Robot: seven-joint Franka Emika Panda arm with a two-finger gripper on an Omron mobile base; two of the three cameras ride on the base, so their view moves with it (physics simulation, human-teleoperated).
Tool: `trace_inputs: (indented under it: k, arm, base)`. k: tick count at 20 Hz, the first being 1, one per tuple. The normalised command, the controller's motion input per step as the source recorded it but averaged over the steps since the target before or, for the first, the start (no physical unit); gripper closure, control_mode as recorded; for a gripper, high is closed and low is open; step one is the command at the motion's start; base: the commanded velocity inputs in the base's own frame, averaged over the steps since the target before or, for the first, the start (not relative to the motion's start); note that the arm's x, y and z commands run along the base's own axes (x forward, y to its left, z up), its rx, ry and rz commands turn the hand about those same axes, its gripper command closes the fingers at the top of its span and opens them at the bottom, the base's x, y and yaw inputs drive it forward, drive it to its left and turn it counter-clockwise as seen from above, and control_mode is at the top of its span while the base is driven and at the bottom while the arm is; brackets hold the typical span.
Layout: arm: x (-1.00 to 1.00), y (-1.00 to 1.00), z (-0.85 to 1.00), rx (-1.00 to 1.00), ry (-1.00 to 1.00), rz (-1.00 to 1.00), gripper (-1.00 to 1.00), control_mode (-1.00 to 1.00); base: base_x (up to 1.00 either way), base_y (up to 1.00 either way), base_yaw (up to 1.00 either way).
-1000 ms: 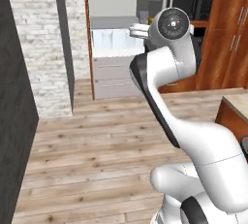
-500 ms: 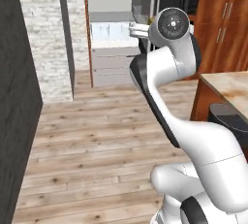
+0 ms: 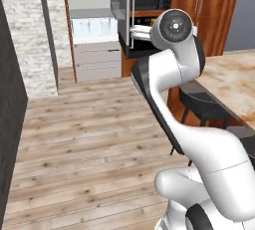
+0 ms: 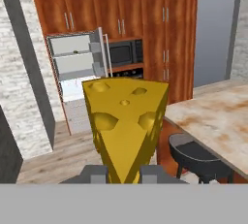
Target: Take the cheese, steak, and cucumber from the fridge and place them on the plate on the dining counter to create an appetizer plate.
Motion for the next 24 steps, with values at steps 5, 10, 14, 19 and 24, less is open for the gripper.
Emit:
trace_inputs:
  k: [5, 10, 14, 19, 24]
  arm:
    - [0.0, 0.0, 0.0, 0.0, 0.0, 0.0, 1.0, 1.0]
    - [0.0, 0.0, 0.0, 0.0, 0.0, 0.0, 1.0, 1.0]
    - [0.0, 0.0, 0.0, 0.0, 0.0, 0.0, 1.0, 1.0]
    - [0.0, 0.0, 0.0, 0.0, 0.0, 0.0, 1.0, 1.0]
    - [0.0, 0.0, 0.0, 0.0, 0.0, 0.0, 1.0, 1.0]
  base:
    - [-0.12, 0.0, -0.42]
    - [0.16, -0.09, -0.36]
    - [0.27, -0.24, -0.31]
    - [0.51, -0.33, -0.28]
    - [0.88, -0.29, -0.28]
